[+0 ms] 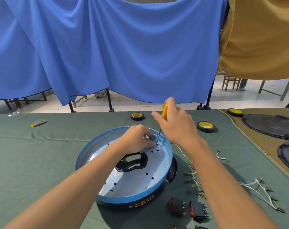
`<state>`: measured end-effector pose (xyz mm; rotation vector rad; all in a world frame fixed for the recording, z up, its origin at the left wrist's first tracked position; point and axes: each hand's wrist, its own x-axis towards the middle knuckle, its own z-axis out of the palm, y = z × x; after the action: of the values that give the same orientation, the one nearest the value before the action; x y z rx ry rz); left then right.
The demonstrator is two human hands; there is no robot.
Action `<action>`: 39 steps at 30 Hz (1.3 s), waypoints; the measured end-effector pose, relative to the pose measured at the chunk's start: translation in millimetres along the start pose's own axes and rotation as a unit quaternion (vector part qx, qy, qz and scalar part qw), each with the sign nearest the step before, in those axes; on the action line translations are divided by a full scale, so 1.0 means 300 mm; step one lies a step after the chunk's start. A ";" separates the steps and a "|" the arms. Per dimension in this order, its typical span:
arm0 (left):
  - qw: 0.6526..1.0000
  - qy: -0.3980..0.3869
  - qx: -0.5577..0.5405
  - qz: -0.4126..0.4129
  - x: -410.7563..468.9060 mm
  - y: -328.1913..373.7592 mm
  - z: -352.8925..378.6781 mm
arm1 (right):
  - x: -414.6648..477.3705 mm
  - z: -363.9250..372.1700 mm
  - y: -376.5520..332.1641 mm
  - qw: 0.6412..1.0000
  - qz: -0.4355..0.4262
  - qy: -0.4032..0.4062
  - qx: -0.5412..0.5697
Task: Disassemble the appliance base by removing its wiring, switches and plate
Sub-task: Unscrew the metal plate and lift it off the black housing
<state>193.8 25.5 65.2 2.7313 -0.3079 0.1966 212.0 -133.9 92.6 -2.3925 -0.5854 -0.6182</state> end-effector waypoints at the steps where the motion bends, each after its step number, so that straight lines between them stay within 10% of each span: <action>1: 1.000 -0.004 -0.006 0.000 -0.003 0.006 0.003 | -0.002 -0.001 0.002 1.000 -0.002 0.009 -0.017; 39: 0.998 0.017 0.025 -0.048 -0.005 0.022 0.010 | 0.136 -0.145 -0.117 0.948 0.008 -0.270 -0.168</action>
<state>190.9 18.6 64.4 2.7804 -0.1640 0.2273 213.3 -125.4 161.2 -2.9072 -0.7296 -0.0373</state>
